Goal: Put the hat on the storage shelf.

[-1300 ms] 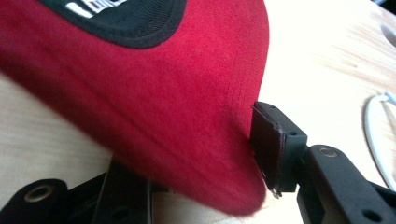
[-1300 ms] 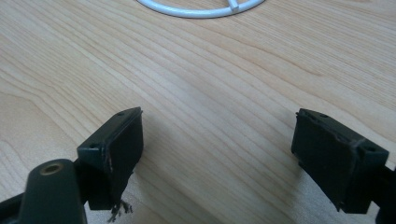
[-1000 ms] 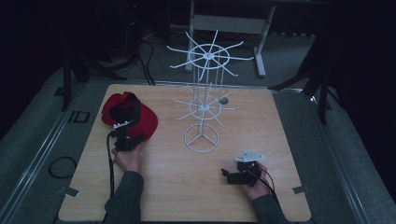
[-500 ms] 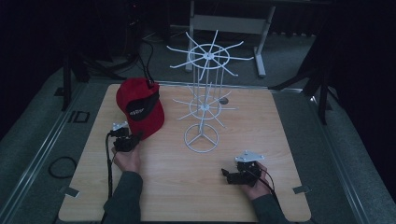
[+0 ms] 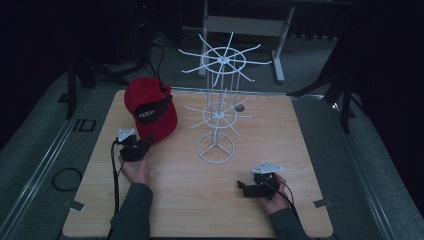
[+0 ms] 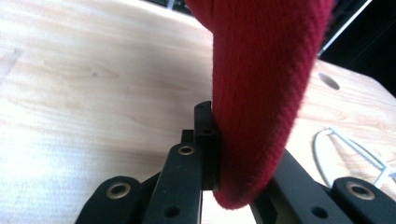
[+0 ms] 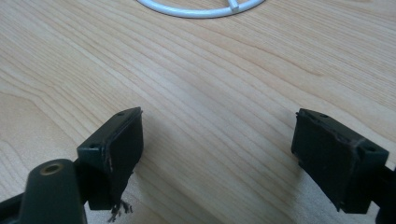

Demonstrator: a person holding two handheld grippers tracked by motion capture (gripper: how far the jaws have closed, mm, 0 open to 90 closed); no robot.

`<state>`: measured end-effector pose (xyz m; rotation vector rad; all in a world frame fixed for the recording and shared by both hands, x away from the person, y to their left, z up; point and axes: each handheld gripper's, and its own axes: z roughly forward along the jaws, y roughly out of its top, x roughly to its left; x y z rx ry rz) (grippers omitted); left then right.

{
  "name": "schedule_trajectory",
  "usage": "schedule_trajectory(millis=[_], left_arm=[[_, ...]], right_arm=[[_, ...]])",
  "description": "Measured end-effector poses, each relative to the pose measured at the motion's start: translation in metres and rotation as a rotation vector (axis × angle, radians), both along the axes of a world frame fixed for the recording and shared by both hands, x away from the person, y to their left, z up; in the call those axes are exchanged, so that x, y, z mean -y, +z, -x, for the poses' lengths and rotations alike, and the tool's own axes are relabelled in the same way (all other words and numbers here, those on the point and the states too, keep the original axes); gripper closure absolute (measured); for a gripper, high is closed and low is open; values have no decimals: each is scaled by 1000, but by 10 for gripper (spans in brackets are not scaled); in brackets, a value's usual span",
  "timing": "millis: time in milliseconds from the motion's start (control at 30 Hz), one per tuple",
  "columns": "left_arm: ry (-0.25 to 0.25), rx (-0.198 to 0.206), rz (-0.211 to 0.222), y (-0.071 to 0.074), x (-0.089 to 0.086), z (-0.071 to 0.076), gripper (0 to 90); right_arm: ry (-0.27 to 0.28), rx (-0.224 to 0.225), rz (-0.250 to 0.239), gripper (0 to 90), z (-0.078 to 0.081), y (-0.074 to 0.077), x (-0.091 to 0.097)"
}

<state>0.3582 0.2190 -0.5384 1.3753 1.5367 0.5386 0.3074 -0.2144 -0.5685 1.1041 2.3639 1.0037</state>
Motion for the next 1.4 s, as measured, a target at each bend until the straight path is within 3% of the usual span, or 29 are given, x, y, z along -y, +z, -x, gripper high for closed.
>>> schedule_trajectory(millis=[967,1400], left_arm=[[-43,139,-12,54,6,13,863],[-43,189,-13,69,7,19,862]], right_arm=[[0,2,-1,166,0,0,0],[1,3,0,166,0,0,0]])
